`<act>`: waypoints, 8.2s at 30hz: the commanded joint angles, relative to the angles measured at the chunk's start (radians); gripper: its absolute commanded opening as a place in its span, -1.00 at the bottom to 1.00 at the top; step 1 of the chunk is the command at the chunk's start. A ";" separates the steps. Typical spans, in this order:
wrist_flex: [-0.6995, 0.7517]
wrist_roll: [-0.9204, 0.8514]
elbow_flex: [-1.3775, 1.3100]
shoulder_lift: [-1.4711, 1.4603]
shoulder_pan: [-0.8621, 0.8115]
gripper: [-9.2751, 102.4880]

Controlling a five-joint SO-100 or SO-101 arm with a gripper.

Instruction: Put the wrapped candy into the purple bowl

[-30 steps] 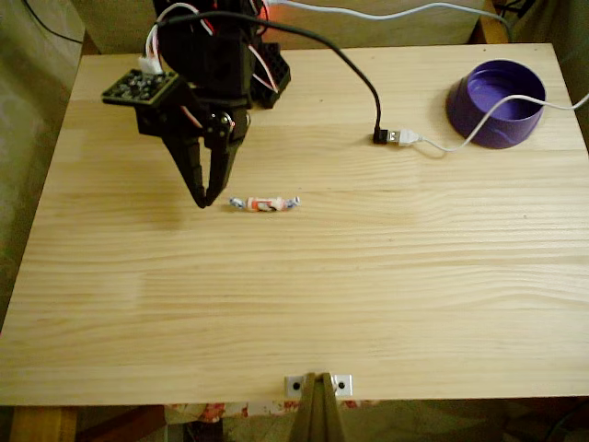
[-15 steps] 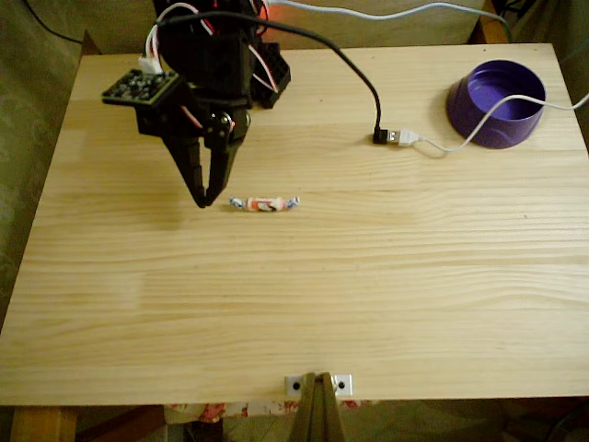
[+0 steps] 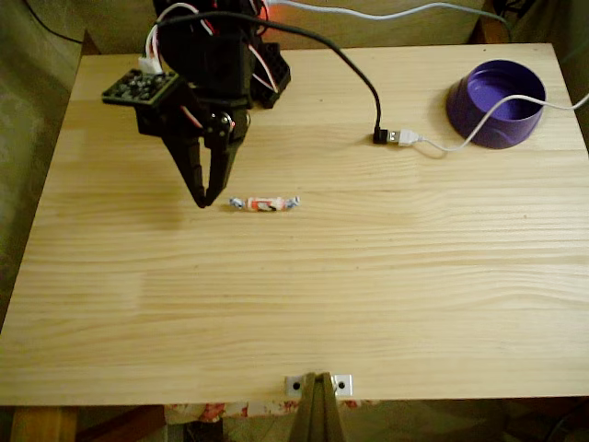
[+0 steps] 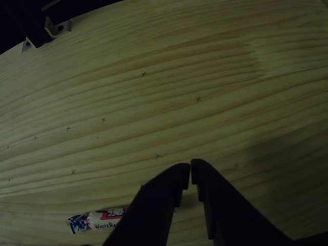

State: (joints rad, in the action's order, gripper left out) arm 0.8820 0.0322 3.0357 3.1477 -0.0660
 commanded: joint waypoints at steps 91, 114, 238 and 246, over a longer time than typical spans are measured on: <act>0.109 -1.419 -0.781 -1.269 0.224 -0.44; 0.015 -1.404 -0.765 -1.371 0.233 -0.67; 0.137 -0.017 -0.946 -0.874 0.410 -0.88; 0.041 0.032 -0.747 -0.693 0.097 -0.88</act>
State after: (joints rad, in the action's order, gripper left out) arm 0.9557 0.0445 2.2795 2.3639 0.1350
